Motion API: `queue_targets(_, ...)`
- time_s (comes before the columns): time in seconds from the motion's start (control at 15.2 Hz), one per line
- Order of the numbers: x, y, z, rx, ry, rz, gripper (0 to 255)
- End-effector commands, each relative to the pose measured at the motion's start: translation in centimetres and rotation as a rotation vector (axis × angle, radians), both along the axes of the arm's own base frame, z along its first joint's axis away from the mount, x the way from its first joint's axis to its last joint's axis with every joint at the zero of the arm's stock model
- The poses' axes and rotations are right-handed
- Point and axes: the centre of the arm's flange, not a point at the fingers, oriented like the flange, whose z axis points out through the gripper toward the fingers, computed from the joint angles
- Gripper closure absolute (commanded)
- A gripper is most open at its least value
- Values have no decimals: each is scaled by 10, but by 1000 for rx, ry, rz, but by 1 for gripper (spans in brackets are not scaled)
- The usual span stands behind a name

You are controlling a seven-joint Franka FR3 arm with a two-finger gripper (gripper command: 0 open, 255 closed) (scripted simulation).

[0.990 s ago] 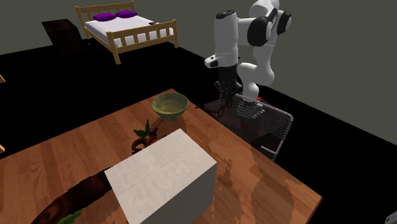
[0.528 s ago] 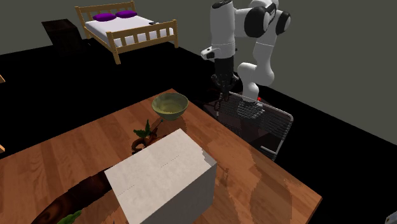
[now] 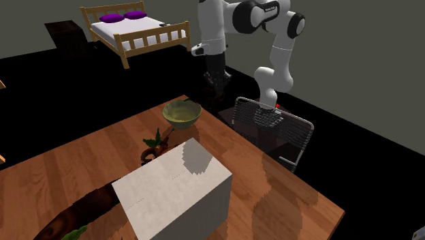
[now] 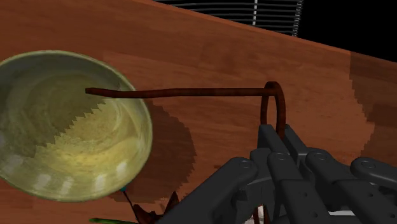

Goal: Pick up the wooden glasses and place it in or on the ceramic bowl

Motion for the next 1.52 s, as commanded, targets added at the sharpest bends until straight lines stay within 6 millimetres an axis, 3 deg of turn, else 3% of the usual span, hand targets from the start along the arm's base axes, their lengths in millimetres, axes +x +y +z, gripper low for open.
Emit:
queue_targets(0.0,13,-24,-2,0,0,1,255)
queue_targets(0.46,68,-104,7,0,0,1,255)
queue_targets(1.45,68,-104,-72,0,0,1,255)
